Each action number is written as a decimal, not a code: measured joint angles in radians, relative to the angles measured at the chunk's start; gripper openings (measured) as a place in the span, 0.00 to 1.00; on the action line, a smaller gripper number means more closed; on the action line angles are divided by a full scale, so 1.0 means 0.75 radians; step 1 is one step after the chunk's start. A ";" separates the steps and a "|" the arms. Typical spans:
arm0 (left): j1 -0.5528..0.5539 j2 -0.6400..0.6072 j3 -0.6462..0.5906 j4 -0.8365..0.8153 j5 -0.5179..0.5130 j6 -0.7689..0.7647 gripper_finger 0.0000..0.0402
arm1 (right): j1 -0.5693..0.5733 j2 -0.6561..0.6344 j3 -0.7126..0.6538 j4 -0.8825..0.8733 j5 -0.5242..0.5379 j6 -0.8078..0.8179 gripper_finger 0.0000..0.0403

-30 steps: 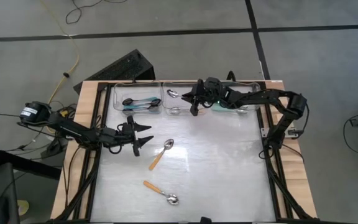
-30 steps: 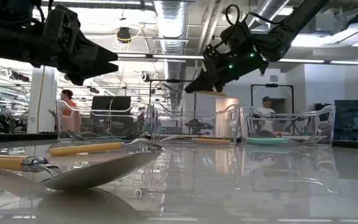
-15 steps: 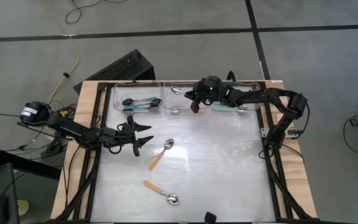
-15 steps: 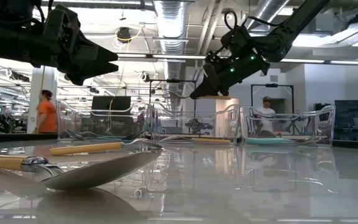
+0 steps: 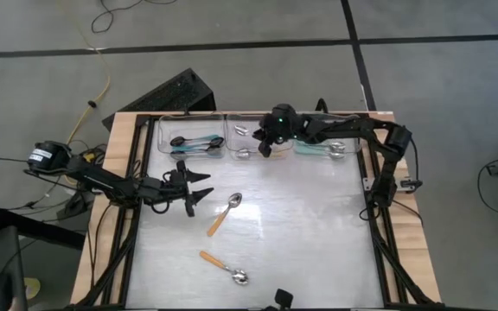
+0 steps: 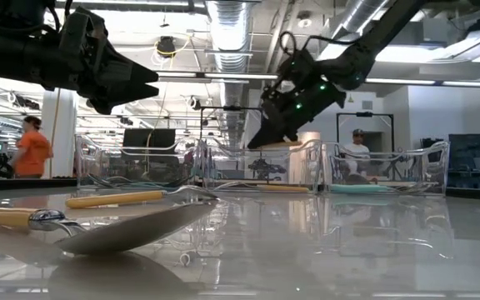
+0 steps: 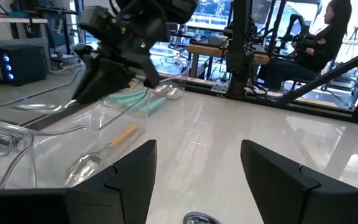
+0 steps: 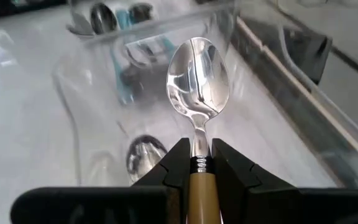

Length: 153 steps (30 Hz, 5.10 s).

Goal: Sort silverware by color (type)
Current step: Put the middle right yellow spoon into the top center transparent bin, then put the top yellow spoon into the top center transparent bin

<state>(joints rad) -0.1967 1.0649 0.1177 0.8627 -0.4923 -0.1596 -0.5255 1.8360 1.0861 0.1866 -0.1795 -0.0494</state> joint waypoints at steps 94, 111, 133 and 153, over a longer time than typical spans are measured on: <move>0.000 0.000 0.000 -0.021 -0.015 -0.033 0.54 | -0.041 0.156 0.113 -0.258 0.171 0.035 0.19; 0.000 0.000 0.000 -0.021 -0.016 -0.025 0.54 | -0.042 0.167 0.113 -0.303 0.171 0.061 0.19; 0.000 0.000 0.000 -0.022 -0.016 -0.027 0.54 | -0.024 0.172 0.130 -0.281 0.211 0.053 0.54; 0.000 0.000 0.000 -0.022 -0.012 -0.025 0.54 | 0.225 -0.273 0.250 -0.371 0.031 -0.109 0.63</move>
<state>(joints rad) -0.1967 1.0652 0.1180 0.8459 -0.5014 -0.1786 -0.3567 1.6311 1.2739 -0.0919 -0.1565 -0.1312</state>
